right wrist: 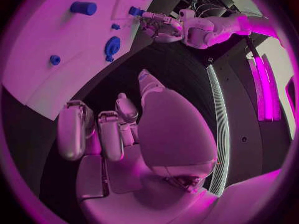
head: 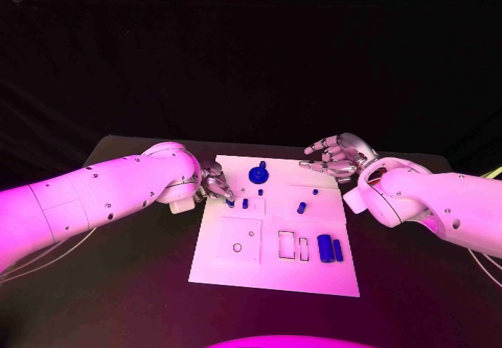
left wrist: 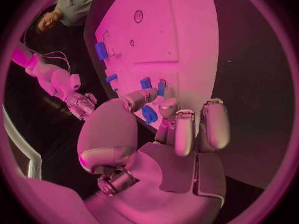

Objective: Assemble the parts on the task board

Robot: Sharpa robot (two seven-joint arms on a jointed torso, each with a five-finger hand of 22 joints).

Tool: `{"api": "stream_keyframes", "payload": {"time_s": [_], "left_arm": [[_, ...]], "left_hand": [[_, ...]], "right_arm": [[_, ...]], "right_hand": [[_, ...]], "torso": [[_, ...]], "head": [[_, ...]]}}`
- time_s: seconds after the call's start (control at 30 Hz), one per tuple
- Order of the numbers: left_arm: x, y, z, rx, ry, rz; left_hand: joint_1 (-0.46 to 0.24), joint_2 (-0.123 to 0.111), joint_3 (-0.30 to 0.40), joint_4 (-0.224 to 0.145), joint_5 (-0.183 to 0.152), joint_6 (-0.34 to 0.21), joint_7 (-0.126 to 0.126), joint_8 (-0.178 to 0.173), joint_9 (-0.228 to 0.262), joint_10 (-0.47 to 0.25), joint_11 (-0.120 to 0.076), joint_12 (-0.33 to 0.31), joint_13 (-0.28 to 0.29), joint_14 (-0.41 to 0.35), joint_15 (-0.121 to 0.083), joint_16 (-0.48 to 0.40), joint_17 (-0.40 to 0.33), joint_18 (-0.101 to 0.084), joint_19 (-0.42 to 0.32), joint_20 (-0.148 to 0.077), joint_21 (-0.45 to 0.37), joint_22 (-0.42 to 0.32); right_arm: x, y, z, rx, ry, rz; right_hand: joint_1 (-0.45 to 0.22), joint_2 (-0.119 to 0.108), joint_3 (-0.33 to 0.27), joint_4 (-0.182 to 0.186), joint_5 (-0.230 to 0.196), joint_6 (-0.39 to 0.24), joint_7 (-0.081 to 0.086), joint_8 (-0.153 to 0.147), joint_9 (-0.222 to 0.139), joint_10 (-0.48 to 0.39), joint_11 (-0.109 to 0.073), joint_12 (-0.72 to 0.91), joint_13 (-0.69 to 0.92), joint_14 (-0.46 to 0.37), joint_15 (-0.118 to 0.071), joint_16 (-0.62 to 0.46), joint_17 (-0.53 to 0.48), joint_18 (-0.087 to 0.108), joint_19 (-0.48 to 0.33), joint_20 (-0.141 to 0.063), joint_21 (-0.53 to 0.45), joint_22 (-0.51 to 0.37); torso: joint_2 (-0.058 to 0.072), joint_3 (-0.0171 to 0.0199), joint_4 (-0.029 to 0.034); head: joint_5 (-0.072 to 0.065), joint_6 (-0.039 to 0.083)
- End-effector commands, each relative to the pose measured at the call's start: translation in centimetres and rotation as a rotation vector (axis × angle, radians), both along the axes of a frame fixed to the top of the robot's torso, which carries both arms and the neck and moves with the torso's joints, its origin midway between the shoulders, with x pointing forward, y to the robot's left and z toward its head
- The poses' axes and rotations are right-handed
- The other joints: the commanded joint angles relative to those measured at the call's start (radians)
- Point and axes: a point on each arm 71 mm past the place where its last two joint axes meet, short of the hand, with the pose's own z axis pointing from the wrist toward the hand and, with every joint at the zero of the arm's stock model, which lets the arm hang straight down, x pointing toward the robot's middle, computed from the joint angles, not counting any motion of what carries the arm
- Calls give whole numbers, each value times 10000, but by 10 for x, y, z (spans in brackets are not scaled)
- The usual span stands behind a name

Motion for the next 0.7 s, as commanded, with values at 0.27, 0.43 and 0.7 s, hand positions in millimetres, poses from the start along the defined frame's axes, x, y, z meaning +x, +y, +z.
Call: {"api": "stream_keyframes", "payload": {"time_s": [0.27,0.43,0.7], "left_arm": [[0,-1,0,278,-89,-124],[0,-1,-1,386,16,-237],[0,-1,-2,525,71,-340]], "left_hand": [[159,253,1412,-463,979,591,-350,793,971,948,-304,174,188,1093,-171,177,2787,-187,178,-30,213,169],[152,255,1408,-461,982,603,-356,798,974,966,-308,188,210,1093,-174,177,2787,-189,185,-32,217,179],[148,249,1401,-465,983,613,-363,801,977,974,-313,190,213,1093,-177,177,2787,-188,180,-35,214,172]], "right_arm": [[-1,0,0,1,-3,45],[-1,0,0,0,-1,44],[-1,0,0,-2,5,47]], "right_hand": [[-291,179,164,13,36,-56,-2,224,101,-96,-43,116,-16,628,-128,-96,1387,228,-75,-30,-34,1114],[-291,179,164,13,36,-56,-2,224,101,-96,-43,116,-16,628,-128,-96,1387,228,-75,-30,-34,1114],[-291,179,164,13,36,-56,-2,224,101,-96,-43,116,-16,628,-128,-96,1387,228,-75,-30,-34,1114]], "torso": [[-2,-1,-2],[-2,-6,2],[-8,-10,11]], "head": [[-12,-34],[-21,-52],[-25,-57]]}}
